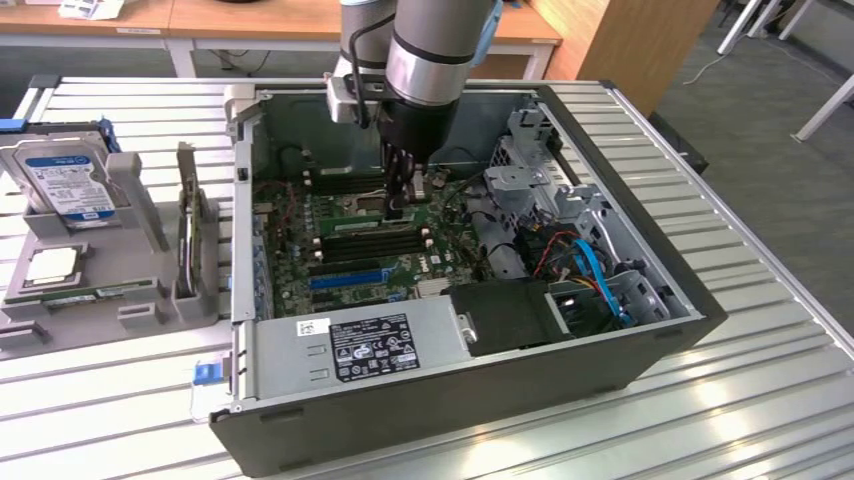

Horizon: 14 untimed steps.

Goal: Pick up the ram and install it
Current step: 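Insert the ram into the slot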

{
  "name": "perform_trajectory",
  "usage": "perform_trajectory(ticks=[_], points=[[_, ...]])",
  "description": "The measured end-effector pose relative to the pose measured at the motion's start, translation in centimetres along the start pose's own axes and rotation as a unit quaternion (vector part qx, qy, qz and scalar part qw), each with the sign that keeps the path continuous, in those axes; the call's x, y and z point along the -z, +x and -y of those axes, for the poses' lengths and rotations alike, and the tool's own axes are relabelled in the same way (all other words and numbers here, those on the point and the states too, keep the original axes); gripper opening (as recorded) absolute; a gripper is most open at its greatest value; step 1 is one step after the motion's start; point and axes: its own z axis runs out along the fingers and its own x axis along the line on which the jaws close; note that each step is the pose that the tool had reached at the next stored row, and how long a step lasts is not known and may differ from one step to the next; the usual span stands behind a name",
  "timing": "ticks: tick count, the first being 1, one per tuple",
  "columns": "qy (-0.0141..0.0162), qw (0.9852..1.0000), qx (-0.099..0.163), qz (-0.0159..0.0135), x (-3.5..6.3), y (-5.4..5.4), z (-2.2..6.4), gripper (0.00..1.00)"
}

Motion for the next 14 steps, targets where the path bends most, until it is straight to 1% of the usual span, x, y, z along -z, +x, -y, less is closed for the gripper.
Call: perform_trajectory(ticks=[5, 14], points=[[0.0000, 1.0000, 0.000, 0.0001, -0.01, 0.00, 0.02, 0.11], [0.0000, 1.0000, 0.000, 0.0001, 0.03, 0.02, 0.55, 0.11]])
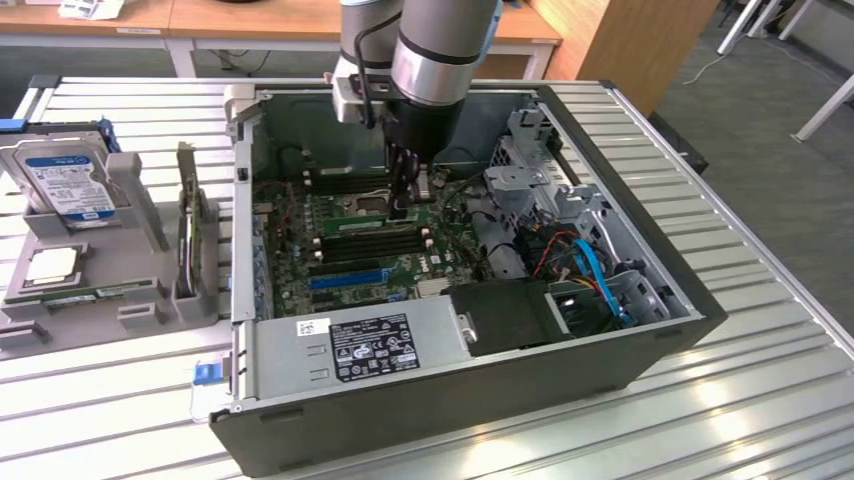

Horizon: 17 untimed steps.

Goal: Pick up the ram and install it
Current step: 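Insert the ram into the slot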

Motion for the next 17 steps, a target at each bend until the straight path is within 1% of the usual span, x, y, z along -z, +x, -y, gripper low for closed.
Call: perform_trajectory(ticks=[6, 17], points=[[0.0000, 1.0000, 0.000, 0.0001, 0.00, 0.06, 0.02, 0.11], [0.0000, 1.0000, 0.000, 0.0000, 0.01, 0.87, -0.01, 0.11]])
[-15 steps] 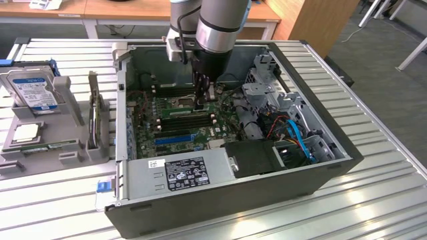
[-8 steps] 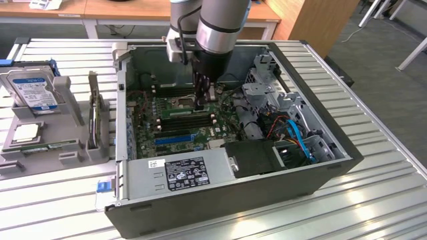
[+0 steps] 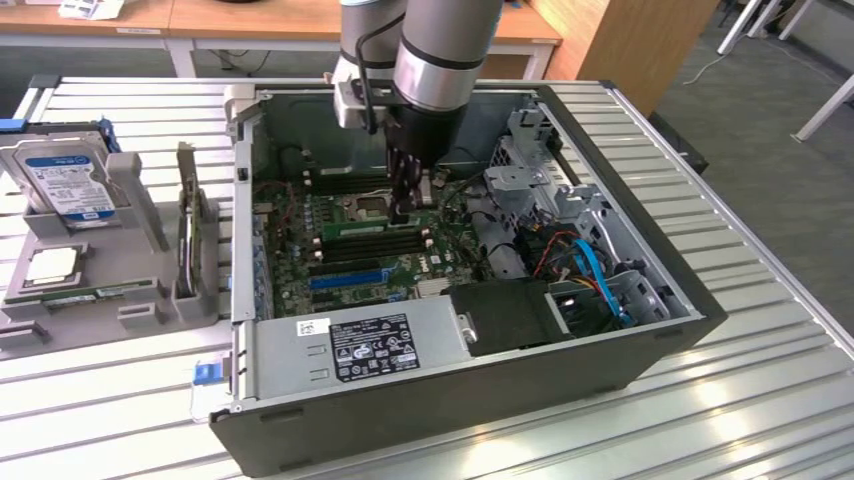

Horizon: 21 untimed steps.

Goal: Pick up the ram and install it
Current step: 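Insert the ram into the slot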

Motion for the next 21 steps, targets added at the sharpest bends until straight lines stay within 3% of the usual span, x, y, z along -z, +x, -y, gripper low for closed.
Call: perform_trajectory(ticks=[18, 21], points=[[0.0016, 0.9999, -0.013, 0.0013, -0.37, 0.01, 0.03, 0.11], [0.0035, 0.9999, -0.013, 0.0013, -0.42, 0.02, 0.05, 0.11]])
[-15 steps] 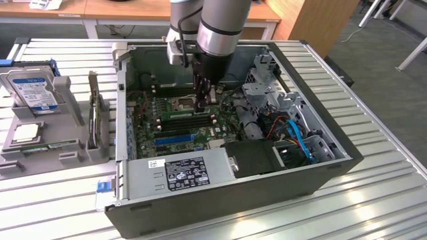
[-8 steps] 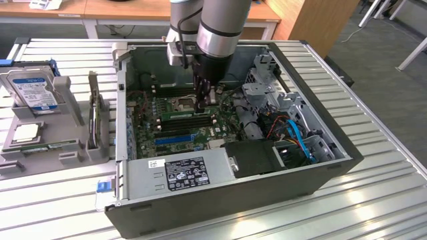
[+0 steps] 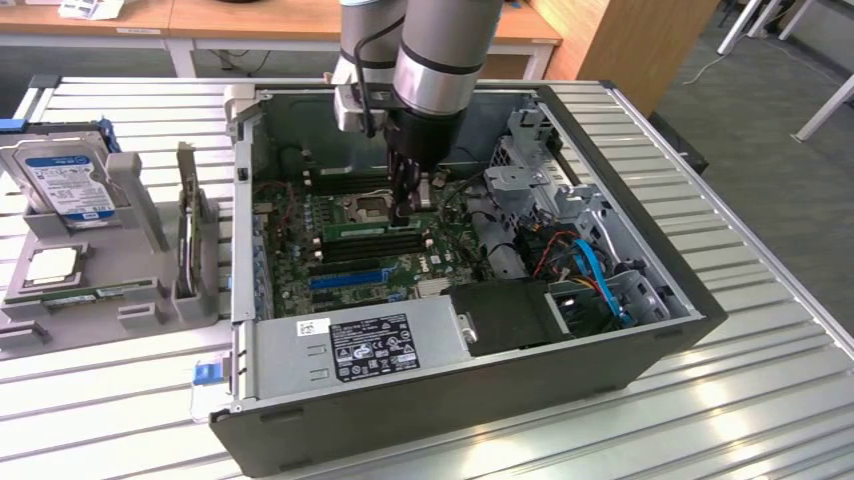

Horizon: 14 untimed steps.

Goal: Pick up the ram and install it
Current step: 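Insert the ram into the slot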

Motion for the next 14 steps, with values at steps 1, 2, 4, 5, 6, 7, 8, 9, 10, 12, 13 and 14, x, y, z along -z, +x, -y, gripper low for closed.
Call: perform_trajectory(ticks=[1, 2, 4, 5, 6, 7, 8, 9, 10, 12, 13, 14], points=[[0.0006, 1.0000, 0.000, 0.0000, -0.03, 0.00, 0.00, 0.11], [0.0011, 1.0000, 0.000, -0.0001, -0.05, 0.00, 0.00, 0.11], [0.0012, 1.0000, 0.003, -0.0003, -0.07, 0.00, 0.00, 0.11], [0.0012, 1.0000, 0.004, -0.0003, -0.09, 0.00, 0.00, 0.11], [0.0012, 1.0000, 0.005, -0.0004, -0.09, 0.00, 0.00, 0.11], [0.0012, 1.0000, 0.006, -0.0005, -0.09, 0.00, 0.00, 0.11], [0.0012, 1.0000, 0.006, -0.0005, -0.09, 0.00, 0.00, 0.11], [0.0011, 1.0000, 0.006, -0.0005, -0.10, 0.00, 0.00, 0.11], [0.0012, 1.0000, 0.006, -0.0004, -0.13, -0.01, 0.00, 0.11], [0.0012, 1.0000, 0.006, -0.0003, -0.23, -0.01, 0.01, 0.11], [0.0012, 1.0000, 0.006, -0.0005, -0.27, 0.00, 0.01, 0.11], [0.0012, 1.0000, 0.006, -0.0004, -0.34, 0.00, 0.02, 0.11]])
